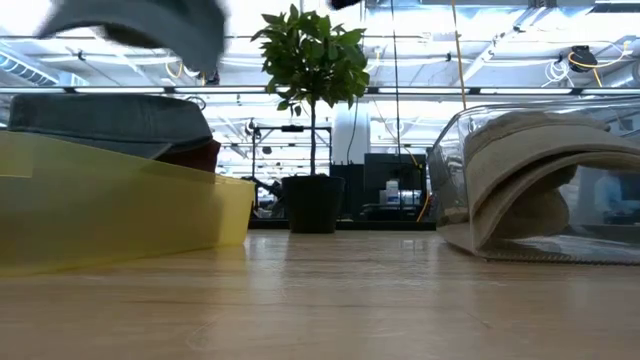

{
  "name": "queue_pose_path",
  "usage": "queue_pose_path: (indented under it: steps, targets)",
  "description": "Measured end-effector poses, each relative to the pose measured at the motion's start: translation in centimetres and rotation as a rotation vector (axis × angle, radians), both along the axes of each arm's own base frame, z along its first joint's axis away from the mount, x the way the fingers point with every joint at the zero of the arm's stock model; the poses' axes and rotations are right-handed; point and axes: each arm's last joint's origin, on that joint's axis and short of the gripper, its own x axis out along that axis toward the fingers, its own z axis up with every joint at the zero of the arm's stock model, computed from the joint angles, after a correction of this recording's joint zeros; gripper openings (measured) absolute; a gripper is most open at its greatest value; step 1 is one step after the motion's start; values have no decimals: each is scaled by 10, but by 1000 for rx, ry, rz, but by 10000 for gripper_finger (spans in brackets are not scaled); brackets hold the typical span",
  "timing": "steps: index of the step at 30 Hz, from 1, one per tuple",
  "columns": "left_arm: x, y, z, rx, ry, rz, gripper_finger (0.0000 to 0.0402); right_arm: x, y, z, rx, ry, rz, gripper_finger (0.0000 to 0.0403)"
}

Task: Pick & Place hat
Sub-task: Put the gray cap into the yellow bin

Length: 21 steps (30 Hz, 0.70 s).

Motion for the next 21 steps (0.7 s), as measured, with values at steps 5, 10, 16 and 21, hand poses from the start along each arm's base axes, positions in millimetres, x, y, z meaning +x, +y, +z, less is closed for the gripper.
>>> queue_pose_path:
  steps: [5, 10, 16, 21]
  targets:
    - [-20, -16, -12, -7, 27, -3, 3, -36, 4, -9, 77, -41, -23, 123]
    - [-31, -27, -15, -22, -5, -53, 2, -69, 0, -22, 181, -188, -13, 109]
    - [-31, -35, -36, -1, 3, -91, 2, -101, -9, -45, 272, -320, 6, 105]
    - [-30, -31, -68, 83, 61, -151, 2, -119, -19, -57, 321, -408, 12, 104]
